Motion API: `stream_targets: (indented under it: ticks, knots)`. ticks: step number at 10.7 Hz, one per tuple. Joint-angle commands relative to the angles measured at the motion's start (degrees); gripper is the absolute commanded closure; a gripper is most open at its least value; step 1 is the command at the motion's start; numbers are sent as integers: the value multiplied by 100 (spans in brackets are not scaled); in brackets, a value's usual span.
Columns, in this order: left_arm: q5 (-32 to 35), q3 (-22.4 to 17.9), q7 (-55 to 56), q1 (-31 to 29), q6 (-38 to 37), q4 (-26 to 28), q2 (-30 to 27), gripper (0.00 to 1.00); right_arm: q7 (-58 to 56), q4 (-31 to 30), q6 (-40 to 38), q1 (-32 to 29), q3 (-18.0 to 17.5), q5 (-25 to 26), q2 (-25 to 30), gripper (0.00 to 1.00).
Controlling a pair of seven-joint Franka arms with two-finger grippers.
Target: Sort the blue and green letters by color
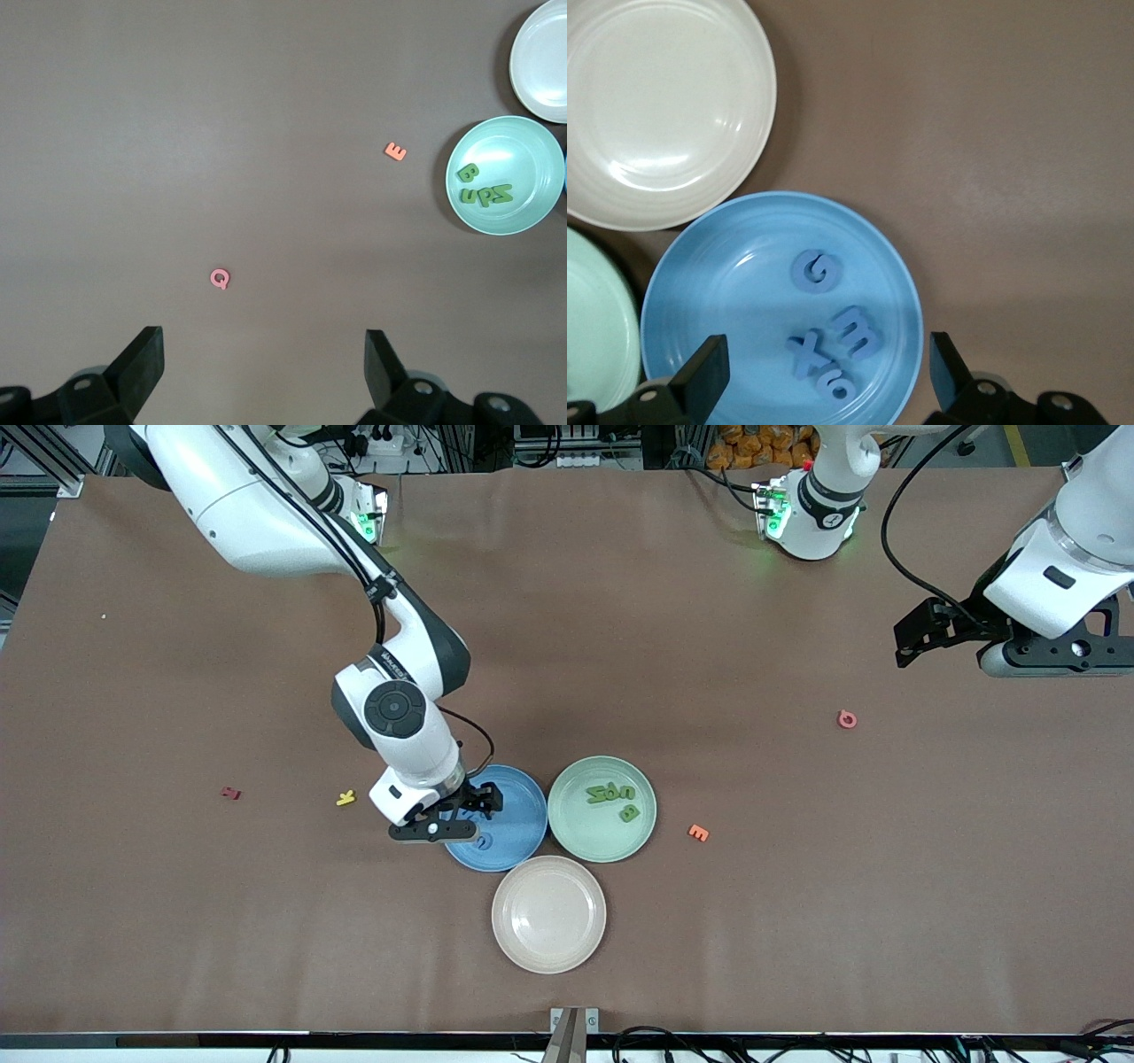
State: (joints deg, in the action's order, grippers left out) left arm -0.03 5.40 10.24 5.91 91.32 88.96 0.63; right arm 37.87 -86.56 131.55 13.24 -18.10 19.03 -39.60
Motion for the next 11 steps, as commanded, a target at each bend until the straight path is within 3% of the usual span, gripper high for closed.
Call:
stream_targets:
  ticks: [1,7,11]
  knots:
    - [-32,5,-136,-28,-106,-99,16,0,-830,148,-68,-356,148,92,-21,0]
    - [-32,-30,-154,-46,-115,-90,7,0,-1958,122,-59,-1620,237,92,-65,0]
    - [-41,-31,-162,-143,-106,-116,7,0,-3135,140,-15,-2324,553,66,-56,0]
